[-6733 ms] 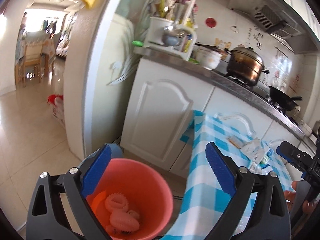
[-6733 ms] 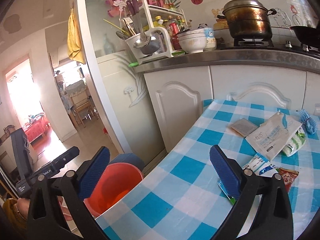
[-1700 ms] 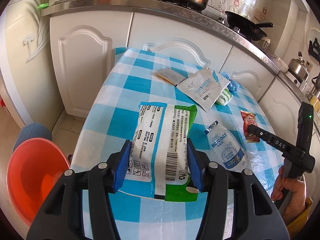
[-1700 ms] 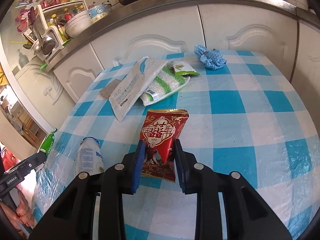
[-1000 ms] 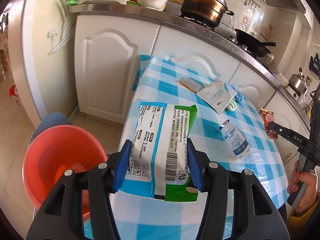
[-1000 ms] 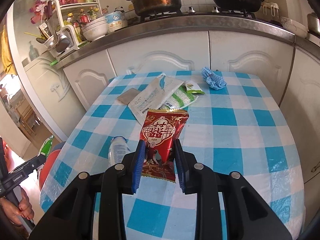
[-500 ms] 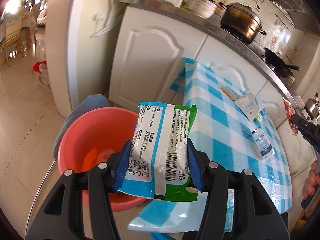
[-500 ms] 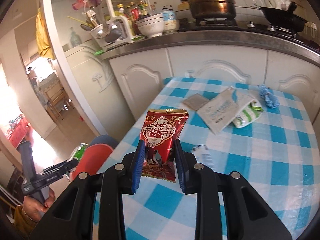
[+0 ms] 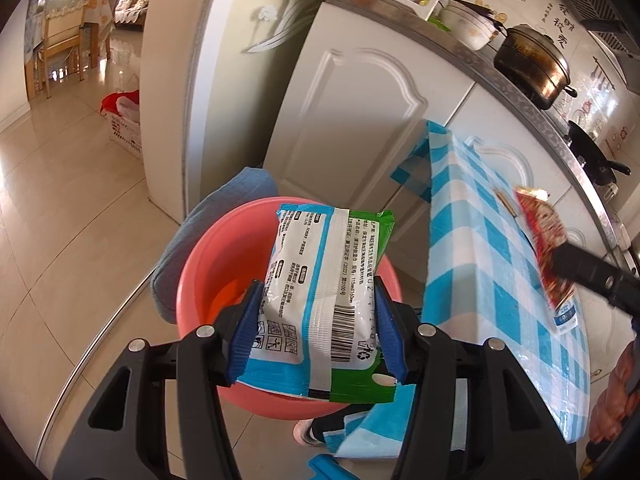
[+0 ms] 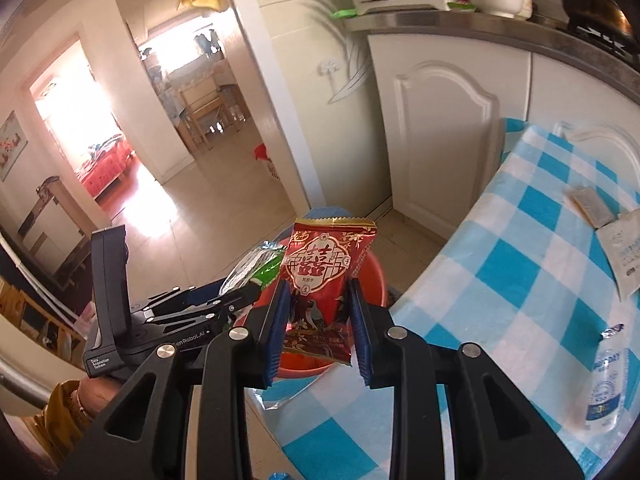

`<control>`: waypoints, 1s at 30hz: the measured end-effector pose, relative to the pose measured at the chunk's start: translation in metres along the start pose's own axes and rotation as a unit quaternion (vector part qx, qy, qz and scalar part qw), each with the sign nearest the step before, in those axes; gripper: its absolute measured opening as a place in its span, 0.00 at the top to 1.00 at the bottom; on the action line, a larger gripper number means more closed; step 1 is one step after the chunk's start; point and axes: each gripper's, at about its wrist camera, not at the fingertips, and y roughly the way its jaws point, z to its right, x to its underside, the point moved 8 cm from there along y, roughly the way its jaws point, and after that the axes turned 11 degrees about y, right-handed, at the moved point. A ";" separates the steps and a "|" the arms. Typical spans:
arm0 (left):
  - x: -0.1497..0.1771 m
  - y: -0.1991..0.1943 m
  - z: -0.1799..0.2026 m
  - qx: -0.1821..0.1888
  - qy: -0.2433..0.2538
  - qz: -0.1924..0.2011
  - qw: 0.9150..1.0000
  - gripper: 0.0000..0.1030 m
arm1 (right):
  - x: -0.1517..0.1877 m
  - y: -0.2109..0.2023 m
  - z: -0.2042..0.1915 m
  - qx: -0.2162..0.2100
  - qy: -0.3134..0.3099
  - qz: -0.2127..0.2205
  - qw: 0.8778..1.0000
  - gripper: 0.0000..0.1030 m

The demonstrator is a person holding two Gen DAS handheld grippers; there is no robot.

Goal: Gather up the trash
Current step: 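Carry wet-wipe pack and red wrapper to the orange bucket and release both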

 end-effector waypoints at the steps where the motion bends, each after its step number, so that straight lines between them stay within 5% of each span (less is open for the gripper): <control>1: 0.001 0.001 -0.002 -0.001 -0.002 -0.002 1.000 0.47 | 0.004 0.007 -0.002 0.000 -0.005 -0.008 1.000 0.70; 20: 0.008 0.019 -0.013 -0.023 -0.006 -0.021 0.999 0.46 | 0.026 0.055 -0.002 0.011 -0.014 -0.061 0.998 0.69; 22: 0.007 0.020 -0.014 -0.033 -0.003 -0.019 0.999 0.39 | 0.029 0.058 -0.004 0.007 -0.017 -0.068 0.998 0.69; 24: 0.006 0.019 -0.014 -0.038 -0.002 -0.014 0.999 0.23 | 0.028 0.059 -0.002 0.005 -0.010 -0.067 0.998 0.61; 30: -0.003 0.008 -0.019 -0.059 0.006 0.003 0.998 0.17 | 0.019 0.030 0.010 -0.003 0.017 -0.019 1.000 0.33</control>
